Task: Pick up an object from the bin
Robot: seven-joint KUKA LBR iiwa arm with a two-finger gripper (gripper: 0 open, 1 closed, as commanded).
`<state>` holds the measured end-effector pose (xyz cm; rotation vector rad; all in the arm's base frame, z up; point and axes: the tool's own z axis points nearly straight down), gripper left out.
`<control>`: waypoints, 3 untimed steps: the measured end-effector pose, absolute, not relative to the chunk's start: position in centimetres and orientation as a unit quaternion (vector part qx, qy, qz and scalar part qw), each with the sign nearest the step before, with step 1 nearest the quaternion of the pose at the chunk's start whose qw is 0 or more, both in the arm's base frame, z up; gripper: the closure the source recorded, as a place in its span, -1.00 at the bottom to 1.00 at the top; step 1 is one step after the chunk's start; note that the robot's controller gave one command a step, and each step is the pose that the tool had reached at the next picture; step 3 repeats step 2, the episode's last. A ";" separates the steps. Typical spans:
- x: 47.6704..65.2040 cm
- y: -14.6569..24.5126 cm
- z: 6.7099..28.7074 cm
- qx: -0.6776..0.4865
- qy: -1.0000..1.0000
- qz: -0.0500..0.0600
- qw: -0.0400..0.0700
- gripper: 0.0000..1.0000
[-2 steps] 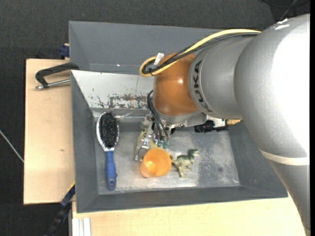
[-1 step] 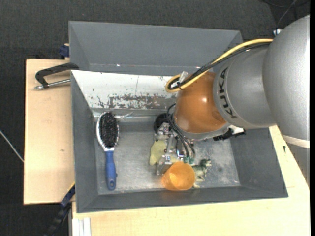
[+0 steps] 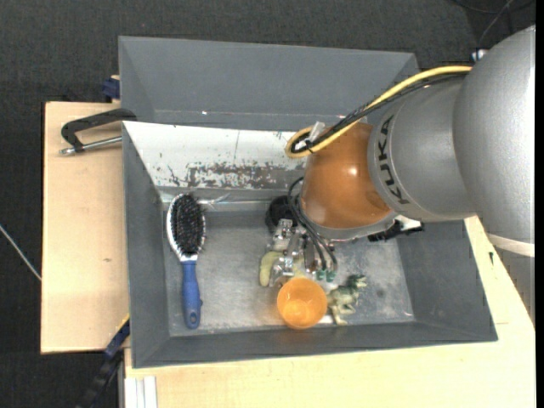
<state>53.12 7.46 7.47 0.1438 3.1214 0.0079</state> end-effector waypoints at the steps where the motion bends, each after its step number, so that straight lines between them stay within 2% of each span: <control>1: 52.0 6.1 18.2 -0.085 0.996 0.000 0.005 1.00; 2: 56.0 13.2 24.6 -0.183 0.983 0.001 0.006 1.00; 3: 56.0 13.2 24.6 -0.183 0.983 0.001 0.006 1.00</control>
Offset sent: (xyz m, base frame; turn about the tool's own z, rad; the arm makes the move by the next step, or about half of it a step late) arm -0.0138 -0.0146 0.1040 -0.2616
